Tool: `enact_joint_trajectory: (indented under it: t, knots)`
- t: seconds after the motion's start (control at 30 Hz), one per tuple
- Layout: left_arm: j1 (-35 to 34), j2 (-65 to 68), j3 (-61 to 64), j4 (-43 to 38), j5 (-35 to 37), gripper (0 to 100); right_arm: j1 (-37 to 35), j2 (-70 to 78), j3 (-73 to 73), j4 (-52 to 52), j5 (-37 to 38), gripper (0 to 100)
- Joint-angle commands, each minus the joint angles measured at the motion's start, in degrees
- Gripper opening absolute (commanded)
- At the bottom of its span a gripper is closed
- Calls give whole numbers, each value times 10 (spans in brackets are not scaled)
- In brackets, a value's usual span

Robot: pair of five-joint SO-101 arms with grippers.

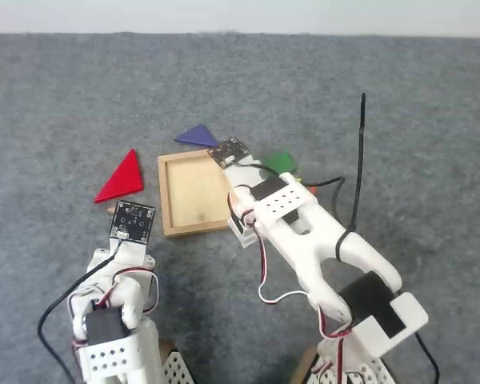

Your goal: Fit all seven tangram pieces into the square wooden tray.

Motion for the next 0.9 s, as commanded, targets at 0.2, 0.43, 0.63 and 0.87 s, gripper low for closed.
enact_joint_trajectory:
  t: [0.2, 0.43, 0.63, 0.87]
  knots:
    - [3, -11, -7, 4, 9, 14, 51, -4, 16, -43, 106, 145]
    - [3, -11, -7, 4, 9, 14, 53, -6, 23, -10, 147, 148]
    - [4, -11, -7, 4, 9, 14, 22, -4, 25, 34, 132, 148]
    - [4, -11, -7, 4, 9, 14, 26, -3, 28, 51, 92, 149]
